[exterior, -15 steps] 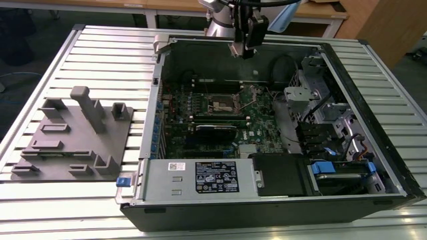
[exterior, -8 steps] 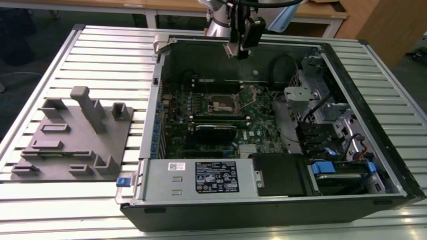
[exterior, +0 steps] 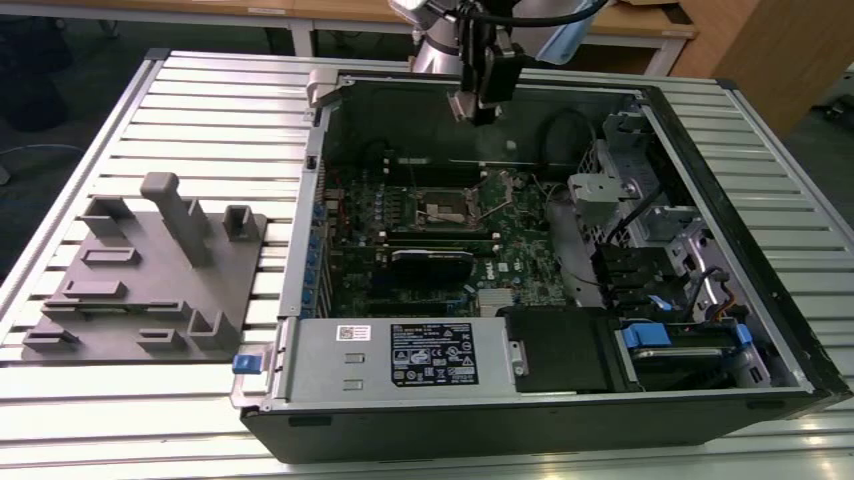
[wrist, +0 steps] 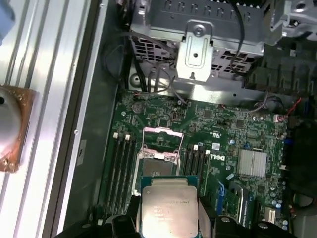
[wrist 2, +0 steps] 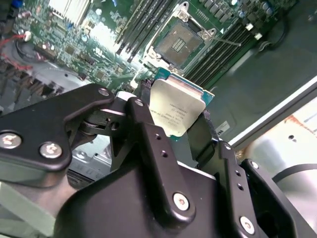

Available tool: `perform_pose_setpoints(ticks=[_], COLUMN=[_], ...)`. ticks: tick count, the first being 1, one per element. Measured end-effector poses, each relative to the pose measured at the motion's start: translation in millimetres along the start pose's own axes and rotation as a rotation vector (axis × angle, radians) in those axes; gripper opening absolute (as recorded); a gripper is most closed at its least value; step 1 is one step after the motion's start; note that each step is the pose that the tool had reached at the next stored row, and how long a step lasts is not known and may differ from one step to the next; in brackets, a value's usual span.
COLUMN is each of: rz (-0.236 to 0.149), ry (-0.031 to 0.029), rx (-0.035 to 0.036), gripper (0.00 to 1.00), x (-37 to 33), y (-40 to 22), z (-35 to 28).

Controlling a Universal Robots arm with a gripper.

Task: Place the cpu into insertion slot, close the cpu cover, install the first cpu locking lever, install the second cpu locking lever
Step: 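Place the cpu into insertion slot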

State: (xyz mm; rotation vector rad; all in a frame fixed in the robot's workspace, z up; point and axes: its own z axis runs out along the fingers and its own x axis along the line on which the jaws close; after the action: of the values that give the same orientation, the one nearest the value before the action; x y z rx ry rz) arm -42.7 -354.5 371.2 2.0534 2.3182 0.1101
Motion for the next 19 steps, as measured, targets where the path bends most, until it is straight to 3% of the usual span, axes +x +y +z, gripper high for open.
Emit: perform_pose_setpoints(ticks=[5, 15, 19], rz=[0.045, 0.066, 0.066], ry=[-0.0037, -0.0055, -0.0058], rx=[-0.0011, -0.0013, -0.0011], gripper=[0.54, 0.54, 0.54], x=[-0.1, -0.6, -0.7], y=[-0.7, -2.3, -2.3], z=[8.9, 27.1, 28.1])
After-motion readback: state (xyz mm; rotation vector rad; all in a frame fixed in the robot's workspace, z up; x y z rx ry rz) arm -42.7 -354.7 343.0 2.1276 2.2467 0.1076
